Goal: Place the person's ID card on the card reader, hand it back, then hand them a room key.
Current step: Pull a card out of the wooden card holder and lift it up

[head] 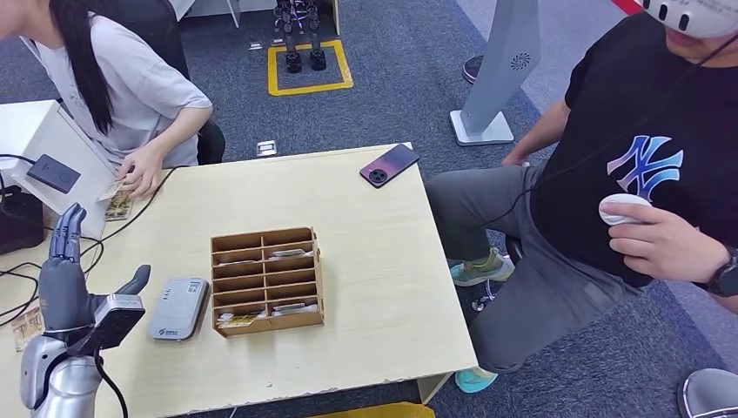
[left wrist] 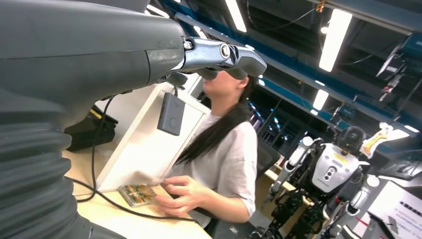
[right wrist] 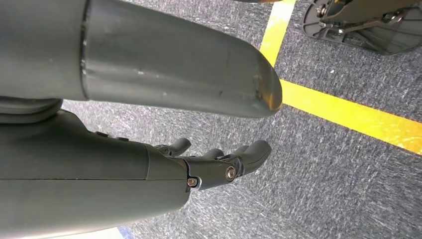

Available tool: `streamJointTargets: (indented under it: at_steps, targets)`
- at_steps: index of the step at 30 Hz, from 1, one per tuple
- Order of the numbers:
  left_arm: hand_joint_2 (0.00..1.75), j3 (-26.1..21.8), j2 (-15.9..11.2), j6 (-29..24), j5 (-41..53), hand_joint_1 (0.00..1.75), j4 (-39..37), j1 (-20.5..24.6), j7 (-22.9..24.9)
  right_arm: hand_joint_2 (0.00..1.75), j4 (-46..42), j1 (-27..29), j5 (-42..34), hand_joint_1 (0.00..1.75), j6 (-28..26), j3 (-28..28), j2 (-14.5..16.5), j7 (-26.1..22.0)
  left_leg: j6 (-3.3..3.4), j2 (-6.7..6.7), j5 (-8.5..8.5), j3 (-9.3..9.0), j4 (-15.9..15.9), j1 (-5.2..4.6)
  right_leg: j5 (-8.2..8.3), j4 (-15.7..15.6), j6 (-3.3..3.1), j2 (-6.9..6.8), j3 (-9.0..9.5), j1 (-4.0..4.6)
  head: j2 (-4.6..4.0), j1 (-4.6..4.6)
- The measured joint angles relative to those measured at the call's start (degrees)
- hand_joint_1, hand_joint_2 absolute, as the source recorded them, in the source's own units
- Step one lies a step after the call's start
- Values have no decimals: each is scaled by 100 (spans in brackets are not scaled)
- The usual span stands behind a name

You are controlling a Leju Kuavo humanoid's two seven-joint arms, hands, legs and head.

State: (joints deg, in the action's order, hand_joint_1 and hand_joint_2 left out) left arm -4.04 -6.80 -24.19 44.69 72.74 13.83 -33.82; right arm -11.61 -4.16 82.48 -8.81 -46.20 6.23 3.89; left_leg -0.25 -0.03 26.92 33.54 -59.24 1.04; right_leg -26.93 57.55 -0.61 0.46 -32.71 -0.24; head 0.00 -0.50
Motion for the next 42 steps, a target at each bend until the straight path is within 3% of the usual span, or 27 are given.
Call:
streamJointTargets:
  at_steps: [4,9,13,16,28,34,42]
  targets:
    - [175,134,-57,-6,179,0,349,-357,-78,0,0,1,-50,0,-21,-39,0,45,0,8,0,-4,2,0,2,1,-2,8,4,0,0,2]
    - [175,588,-115,-676,1059,0,1045,-1492,-57,0,0,22,-171,0,-119,-172,0,25,2,11,8,-3,1,-1,-3,-1,2,15,-1,-1,0,0]
    - [175,999,-155,-1368,1819,0,1336,-2166,414,0,-1,20,-194,0,-160,-274,0,-9,6,7,20,0,1,-3,-14,-3,11,7,0,-4,0,-1]
    - [175,1207,-236,-1526,2120,0,1403,-2440,622,0,-2,20,-190,0,-168,-303,0,3,6,7,21,0,1,-2,-14,-2,11,6,0,-3,0,1]
    - [175,1453,-352,-1541,2204,0,1443,-2690,661,0,-4,19,-190,0,-184,-394,0,5,5,5,19,-3,1,-2,-13,-2,10,2,4,-2,0,0]
    - [175,1635,-470,-1541,3251,0,1442,-2739,1225,0,-4,16,-193,0,-202,-423,0,0,5,5,20,-1,1,-2,-13,-2,10,2,3,-3,0,0]
    - [175,2150,-625,-1541,3954,0,1428,-2804,1776,0,-4,17,-172,0,-169,-456,0,84,5,0,20,-1,1,-2,-14,-2,10,0,2,-3,0,1]
